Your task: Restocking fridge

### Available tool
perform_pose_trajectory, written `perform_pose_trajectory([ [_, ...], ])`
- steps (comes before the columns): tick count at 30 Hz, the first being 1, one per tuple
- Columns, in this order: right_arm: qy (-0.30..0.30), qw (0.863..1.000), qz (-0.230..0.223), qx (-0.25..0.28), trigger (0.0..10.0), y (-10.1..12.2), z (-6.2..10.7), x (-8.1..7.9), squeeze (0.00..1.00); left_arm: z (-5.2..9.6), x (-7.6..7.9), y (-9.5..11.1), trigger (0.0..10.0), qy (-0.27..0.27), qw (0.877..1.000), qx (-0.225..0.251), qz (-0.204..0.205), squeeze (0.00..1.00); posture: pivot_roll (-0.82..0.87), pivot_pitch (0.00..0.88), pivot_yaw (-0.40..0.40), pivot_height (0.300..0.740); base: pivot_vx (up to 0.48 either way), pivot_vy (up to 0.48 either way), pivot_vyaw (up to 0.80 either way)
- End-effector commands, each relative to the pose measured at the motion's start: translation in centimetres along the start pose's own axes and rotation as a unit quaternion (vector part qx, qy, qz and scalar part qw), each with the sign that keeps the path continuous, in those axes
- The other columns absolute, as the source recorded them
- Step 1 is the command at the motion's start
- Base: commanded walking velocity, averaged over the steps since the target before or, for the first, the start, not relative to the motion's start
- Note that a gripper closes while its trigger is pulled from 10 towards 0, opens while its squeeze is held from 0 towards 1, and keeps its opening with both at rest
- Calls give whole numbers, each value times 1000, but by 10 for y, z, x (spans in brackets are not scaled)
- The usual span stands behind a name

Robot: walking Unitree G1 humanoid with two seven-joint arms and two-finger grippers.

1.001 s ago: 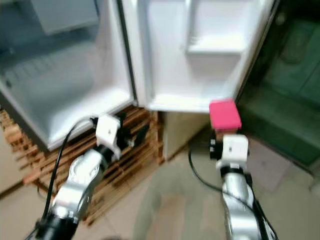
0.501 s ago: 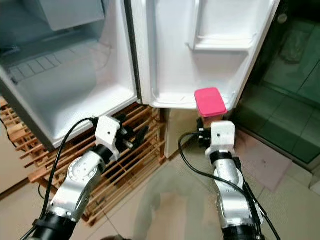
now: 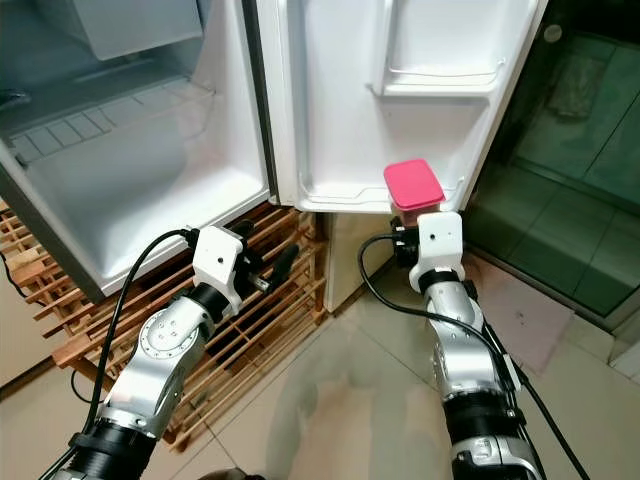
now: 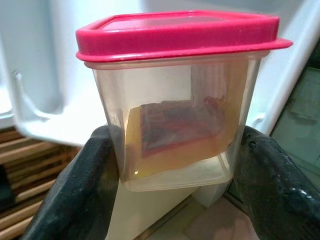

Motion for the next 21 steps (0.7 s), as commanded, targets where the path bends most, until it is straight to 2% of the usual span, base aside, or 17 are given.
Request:
perform_pose_trajectory([
  [1,8,1000,-2,5,0,2,-2,1,0,-3,3,4,10000,-2,1000,6,-1,0,-61,0,37,740,281,-386,0],
  [3,19,1000,-1,10,0,4,-2,-3,0,-3,3,4,10000,-2,1000,7,0,0,-61,0,37,740,281,-386,0],
  [4,41,999,-2,18,0,9,-3,-11,0,-3,3,5,10000,-1,1000,10,6,0,-61,0,36,740,281,-386,0],
  [8,84,996,-8,33,0,19,-3,-24,0,-3,3,5,10000,3,1000,10,11,0,-57,0,33,740,313,-359,0],
  [15,156,985,-24,62,0,38,-1,-47,0,-3,1,6,10000,11,1000,15,19,0,-54,0,30,740,46,0,0],
  [21,210,975,-15,68,0,43,-7,-55,0,-3,1,8,10000,12,1000,18,14,0,-39,0,24,740,0,0,0],
])
Point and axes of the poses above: a point about 5 cm out from each wrist's last joint towards the gripper, its own z axis pointing back from the gripper into the wrist, its own y axis along the axis of the wrist's last joint, x = y × z, the point moved 6 cm from there along -z, pointing out of the wrist towards the gripper, and after that the axes turned 10 degrees about z, right-handed, at the moved point
